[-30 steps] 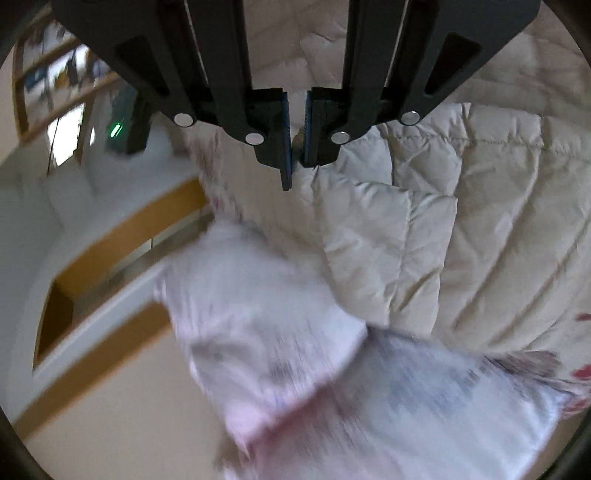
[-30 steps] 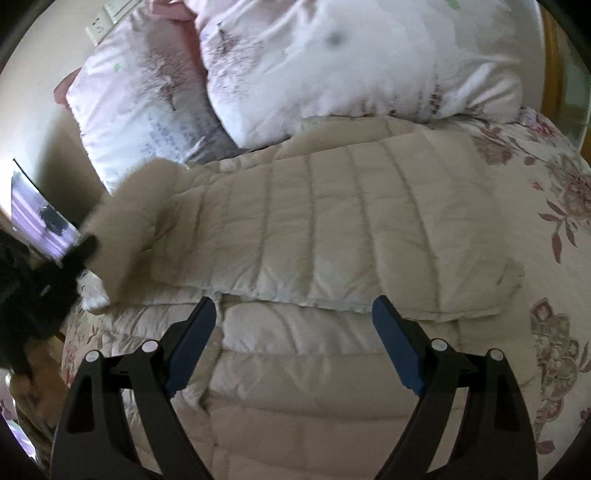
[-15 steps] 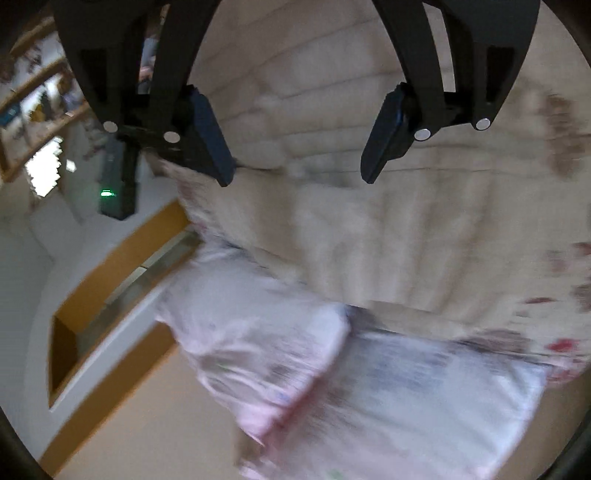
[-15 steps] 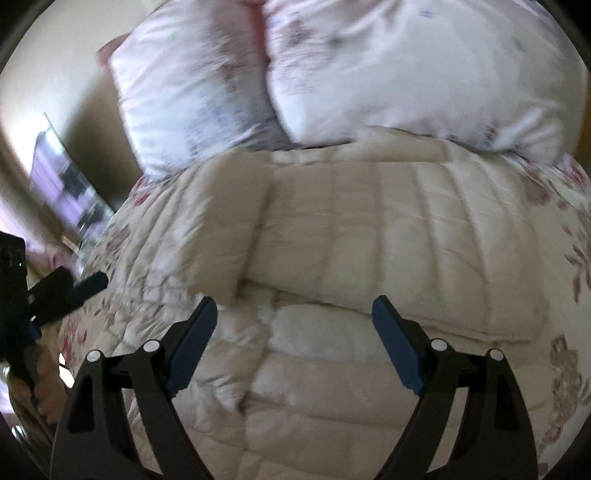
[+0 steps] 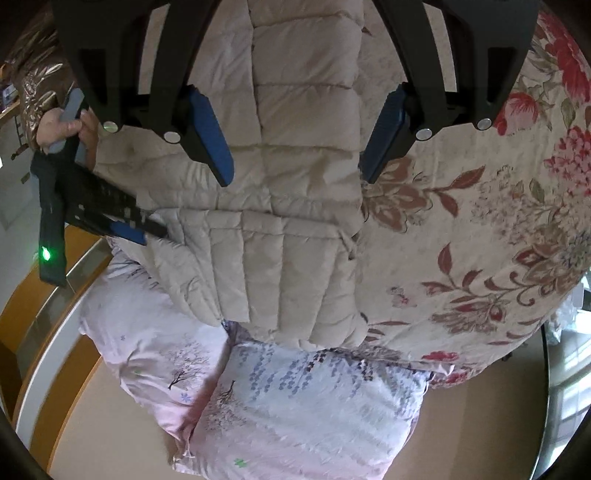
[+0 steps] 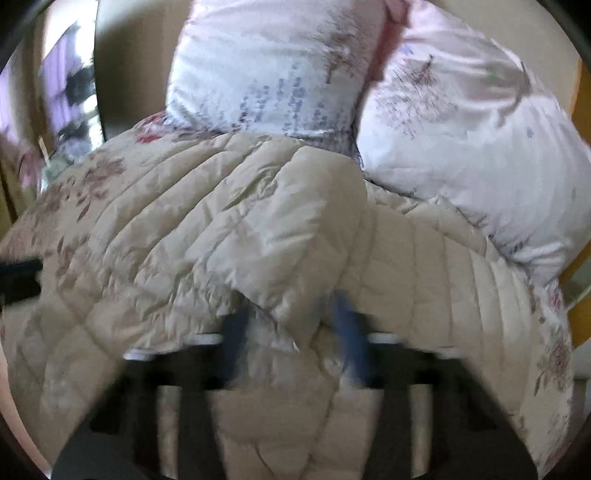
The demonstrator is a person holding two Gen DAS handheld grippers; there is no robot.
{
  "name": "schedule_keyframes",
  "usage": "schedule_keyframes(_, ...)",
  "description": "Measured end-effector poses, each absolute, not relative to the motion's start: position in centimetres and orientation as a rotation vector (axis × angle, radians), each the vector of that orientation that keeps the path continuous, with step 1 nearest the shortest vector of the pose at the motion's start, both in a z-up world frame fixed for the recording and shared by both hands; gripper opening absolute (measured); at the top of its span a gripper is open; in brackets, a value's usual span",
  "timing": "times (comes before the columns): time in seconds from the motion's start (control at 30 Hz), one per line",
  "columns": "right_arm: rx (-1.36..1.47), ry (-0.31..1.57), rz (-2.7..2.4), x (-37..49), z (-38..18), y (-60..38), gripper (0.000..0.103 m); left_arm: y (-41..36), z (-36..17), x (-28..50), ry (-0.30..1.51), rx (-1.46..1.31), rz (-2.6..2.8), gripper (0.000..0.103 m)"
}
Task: Fold large clothes
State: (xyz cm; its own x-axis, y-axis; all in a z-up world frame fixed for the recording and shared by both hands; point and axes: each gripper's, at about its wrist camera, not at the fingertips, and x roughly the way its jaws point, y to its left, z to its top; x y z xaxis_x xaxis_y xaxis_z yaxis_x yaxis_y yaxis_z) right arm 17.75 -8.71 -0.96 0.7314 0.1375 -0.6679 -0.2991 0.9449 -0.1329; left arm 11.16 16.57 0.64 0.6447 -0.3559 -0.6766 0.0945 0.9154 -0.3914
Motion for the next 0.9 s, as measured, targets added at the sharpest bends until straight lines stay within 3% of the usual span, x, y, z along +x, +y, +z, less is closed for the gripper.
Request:
schedule_keyframes(0.17, 0.059, 0.725, 0.189, 18.7, -0.3, -14.0, 0.011, 16.9, 0.2, 10.8, 0.835, -0.341, -0.274, 0.072)
schedule_keyframes(0.27, 0.220, 0.779, 0.175, 18.8, -1.0, -17.5, 0.023, 17.1, 0.0, 10.8, 0.833, -0.344, -0.271, 0.072)
schedule_keyframes(0.33, 0.291, 0.792, 0.173, 18.8, -1.4, -19.4, 0.043, 17.4, -0.3, 10.8, 0.838, -0.357, -0.272, 0.072)
schedule_keyframes(0.37, 0.312, 0.789, 0.170, 18.8, -1.4, -20.0, 0.046, 17.5, -0.4, 10.7, 0.841, -0.361, -0.273, 0.072)
schedule_keyframes(0.63, 0.451, 0.810, 0.152, 20.2, -2.4, -23.1, 0.047, 17.8, -0.8, 10.2, 0.849, -0.378, -0.290, 0.072)
schedule_keyframes(0.67, 0.472, 0.815, 0.147, 20.4, -2.6, -23.5, 0.046, 17.9, -0.8, 10.2, 0.851, -0.379, -0.293, 0.072)
schedule_keyframes(0.7, 0.485, 0.817, 0.143, 20.8, -2.7, -23.6, 0.038, 17.9, -0.8, 10.2, 0.852, -0.379, -0.294, 0.072)
schedule_keyframes(0.73, 0.494, 0.816, 0.142, 21.0, -2.9, -23.8, 0.020, 18.0, -0.9, 10.1, 0.854, -0.378, -0.297, 0.072)
schedule_keyframes(0.77, 0.488, 0.818, 0.142, 21.0, -2.9, -23.9, 0.012, 18.0, -0.9, 10.1, 0.855, -0.377, -0.299, 0.072)
schedule_keyframes(0.9, 0.453, 0.750, 0.161, 19.0, -1.6, -23.7, 0.007, 18.2, -1.1, 9.7, 0.858, -0.380, -0.316, 0.072)
